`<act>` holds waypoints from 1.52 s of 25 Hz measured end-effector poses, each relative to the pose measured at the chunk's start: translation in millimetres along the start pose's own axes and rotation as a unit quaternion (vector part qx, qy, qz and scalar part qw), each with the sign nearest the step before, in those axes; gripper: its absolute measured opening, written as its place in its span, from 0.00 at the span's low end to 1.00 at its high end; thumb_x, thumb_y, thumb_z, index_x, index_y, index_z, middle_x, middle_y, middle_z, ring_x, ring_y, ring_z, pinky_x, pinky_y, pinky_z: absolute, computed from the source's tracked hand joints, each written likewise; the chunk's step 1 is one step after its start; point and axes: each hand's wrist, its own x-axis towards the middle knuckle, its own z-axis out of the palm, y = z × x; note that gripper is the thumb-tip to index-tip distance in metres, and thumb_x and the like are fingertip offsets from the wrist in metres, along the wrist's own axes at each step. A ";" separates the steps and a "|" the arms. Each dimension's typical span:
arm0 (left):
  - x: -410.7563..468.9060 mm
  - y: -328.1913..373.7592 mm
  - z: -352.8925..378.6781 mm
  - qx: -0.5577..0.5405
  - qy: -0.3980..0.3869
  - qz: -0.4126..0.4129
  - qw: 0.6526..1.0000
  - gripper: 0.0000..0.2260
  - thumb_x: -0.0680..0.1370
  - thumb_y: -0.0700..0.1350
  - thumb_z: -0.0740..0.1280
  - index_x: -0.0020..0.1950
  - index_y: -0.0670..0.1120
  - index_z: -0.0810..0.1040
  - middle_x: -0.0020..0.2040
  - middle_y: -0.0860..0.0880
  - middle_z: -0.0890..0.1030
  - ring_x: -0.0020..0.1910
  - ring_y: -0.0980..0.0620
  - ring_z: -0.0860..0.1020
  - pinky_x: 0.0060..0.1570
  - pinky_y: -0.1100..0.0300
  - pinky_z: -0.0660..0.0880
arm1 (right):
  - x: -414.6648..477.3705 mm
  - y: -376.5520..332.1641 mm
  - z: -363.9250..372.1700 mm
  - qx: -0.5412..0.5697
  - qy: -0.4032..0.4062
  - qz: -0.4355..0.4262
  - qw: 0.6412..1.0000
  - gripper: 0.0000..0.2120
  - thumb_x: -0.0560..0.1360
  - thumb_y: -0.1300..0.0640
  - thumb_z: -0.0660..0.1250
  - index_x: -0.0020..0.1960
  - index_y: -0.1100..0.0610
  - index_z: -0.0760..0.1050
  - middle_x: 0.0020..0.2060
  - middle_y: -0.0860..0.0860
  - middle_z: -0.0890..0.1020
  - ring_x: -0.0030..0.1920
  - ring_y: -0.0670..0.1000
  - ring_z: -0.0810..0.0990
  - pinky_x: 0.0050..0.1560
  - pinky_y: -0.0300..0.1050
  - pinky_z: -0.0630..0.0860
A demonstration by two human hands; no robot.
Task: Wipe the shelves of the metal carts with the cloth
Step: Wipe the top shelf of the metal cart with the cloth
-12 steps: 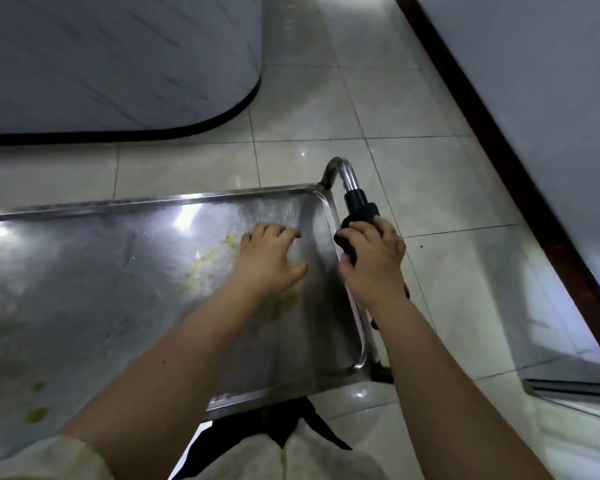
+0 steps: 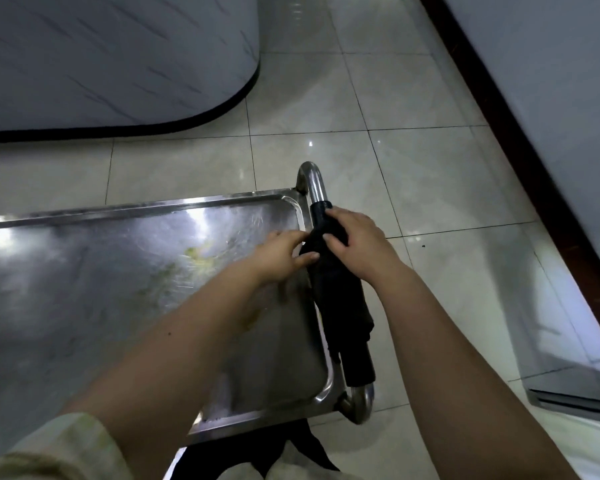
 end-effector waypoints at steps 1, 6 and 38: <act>0.1 -0.9 -0.4 -0.057 0.007 0.003 0.998 0.18 0.78 0.53 0.68 0.65 0.47 0.76 0.61 0.49 0.78 0.63 0.48 0.73 0.61 0.53 0.70 | -0.1 3.3 -0.4 0.003 0.002 -0.007 1.000 0.24 0.78 0.49 0.65 0.72 0.51 0.67 0.68 0.50 0.73 0.69 0.53 0.67 0.67 0.48 0.65; -10.8 5.7 -9.3 -0.145 0.089 -0.018 0.985 0.10 0.71 0.47 0.77 0.44 0.48 0.77 0.40 0.53 0.78 0.39 0.58 0.76 0.41 0.63 0.72 | 3.9 5.5 -4.8 -0.010 0.014 -0.032 0.999 0.17 0.76 0.48 0.68 0.61 0.54 0.72 0.56 0.50 0.75 0.62 0.52 0.67 0.58 0.43 0.67; -206.4 -51.5 -75.6 0.265 0.456 0.058 0.848 0.12 0.71 0.46 0.62 0.47 0.48 0.83 0.43 0.50 0.82 0.46 0.46 0.76 0.47 0.55 0.62 | -57.5 -157.8 29.4 -0.012 0.179 -0.308 0.934 0.15 0.72 0.59 0.58 0.50 0.58 0.81 0.46 0.53 0.81 0.48 0.56 0.75 0.49 0.50 0.71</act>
